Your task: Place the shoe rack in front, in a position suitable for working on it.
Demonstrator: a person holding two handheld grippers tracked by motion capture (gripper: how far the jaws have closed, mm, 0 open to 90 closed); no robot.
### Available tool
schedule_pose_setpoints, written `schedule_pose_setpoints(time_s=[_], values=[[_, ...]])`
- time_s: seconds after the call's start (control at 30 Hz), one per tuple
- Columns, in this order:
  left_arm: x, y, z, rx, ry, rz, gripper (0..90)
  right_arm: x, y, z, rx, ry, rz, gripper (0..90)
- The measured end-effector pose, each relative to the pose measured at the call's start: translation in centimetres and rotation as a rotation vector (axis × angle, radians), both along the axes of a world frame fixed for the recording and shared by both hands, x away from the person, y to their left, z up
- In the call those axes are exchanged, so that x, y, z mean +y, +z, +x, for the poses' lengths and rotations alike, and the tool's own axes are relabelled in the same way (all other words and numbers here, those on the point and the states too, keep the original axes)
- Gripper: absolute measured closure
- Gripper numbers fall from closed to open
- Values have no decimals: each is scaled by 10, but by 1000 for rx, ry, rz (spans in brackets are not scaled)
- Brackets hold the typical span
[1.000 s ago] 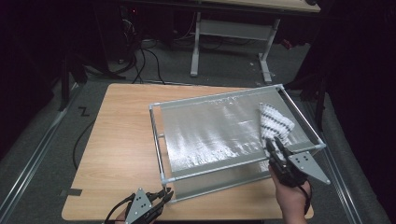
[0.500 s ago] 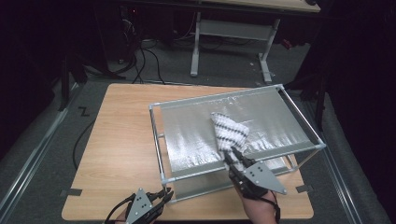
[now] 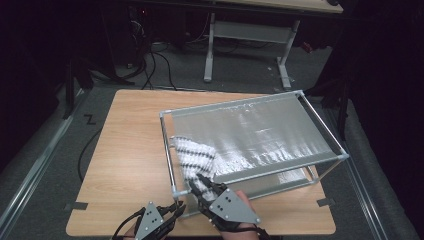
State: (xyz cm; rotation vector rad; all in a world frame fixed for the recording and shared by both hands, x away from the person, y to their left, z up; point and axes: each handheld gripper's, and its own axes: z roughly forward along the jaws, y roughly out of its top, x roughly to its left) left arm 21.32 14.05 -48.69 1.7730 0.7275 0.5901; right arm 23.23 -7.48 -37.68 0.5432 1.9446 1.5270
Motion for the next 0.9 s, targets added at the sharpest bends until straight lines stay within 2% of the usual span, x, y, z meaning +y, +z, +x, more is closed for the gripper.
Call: schedule_pose_setpoints(time_s=[0.13,0.2,0.37,0.53,0.9], values=[[0,0,0,2,1,-2,803,15,1,-6,-14,42,-17,698],[0,0,0,2,2,-3,803,20,1,-8,-25,46,-27,698],[0,0,0,0,4,-1,803,21,1,-8,-18,50,-22,699],[0,0,0,2,3,0,803,18,1,-7,-17,39,-23,700],[-1,0,0,1,1,-1,803,9,0,-2,-15,-28,-34,731]])
